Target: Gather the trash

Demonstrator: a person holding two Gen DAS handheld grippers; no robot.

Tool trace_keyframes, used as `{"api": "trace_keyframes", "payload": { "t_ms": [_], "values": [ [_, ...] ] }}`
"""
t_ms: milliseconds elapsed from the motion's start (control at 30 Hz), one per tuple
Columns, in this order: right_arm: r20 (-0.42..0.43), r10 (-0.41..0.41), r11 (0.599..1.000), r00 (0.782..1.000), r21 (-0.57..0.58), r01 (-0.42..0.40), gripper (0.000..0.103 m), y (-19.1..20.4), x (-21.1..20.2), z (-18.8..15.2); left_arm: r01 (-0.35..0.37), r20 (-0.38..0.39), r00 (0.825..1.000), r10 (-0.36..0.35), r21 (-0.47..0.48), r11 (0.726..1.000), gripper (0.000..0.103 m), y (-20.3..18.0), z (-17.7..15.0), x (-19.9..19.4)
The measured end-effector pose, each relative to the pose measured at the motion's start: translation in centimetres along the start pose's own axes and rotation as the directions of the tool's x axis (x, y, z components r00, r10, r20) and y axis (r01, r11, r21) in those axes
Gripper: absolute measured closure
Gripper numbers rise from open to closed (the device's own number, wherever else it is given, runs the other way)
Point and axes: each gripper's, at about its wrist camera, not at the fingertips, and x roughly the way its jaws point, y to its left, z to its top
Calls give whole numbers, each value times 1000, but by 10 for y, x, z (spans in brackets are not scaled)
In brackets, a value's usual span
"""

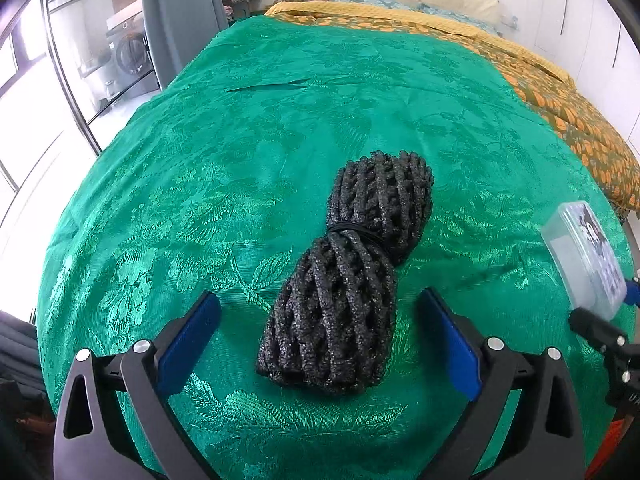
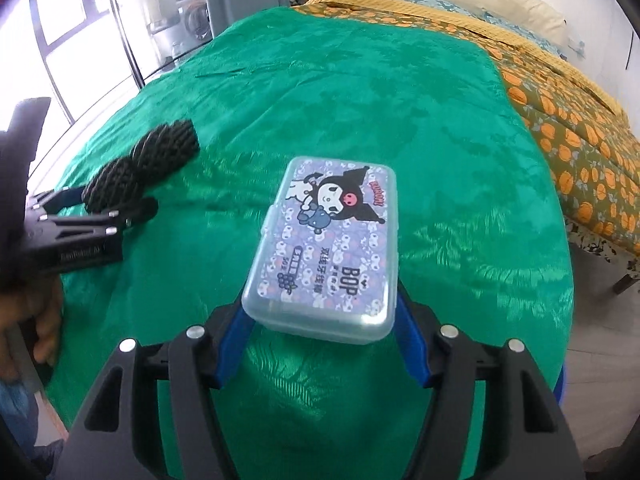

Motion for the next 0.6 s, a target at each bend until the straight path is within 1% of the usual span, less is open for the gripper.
{"api": "trace_keyframes", "payload": {
  "t_ms": [33,100,167,267,433,500,567,600],
  "values": [
    [-1,0,1000,1000,1,0,39,1,0,-1,0,0,1000,0,0,1000,6,0,0,0],
    [-3,13,1000,1000,9,-13,28,1,1,-2,0,0,1000,0,0,1000,6,0,0,0],
    [-4,20,1000,1000,14,-20,23,2,0,-3,0,0,1000,0,0,1000,6,0,0,0],
    [-7,27,999,1000,20,-27,19,2,0,-5,-1,0,1000,1,0,1000,6,0,0,0],
    [-19,35,999,999,37,-34,18,-3,-5,-9,6,-3,1000,-6,-1,1000,6,0,0,0],
    [-26,51,997,998,66,-49,18,-10,-10,-7,35,-21,999,-34,19,999,6,1,2,1],
    [-22,63,994,998,94,-61,18,-19,-18,-4,102,-66,993,-97,72,992,5,5,6,0],
    [-14,66,992,998,111,-64,18,-24,-26,0,177,-79,982,-171,77,981,6,13,8,-3]
  ]
}}
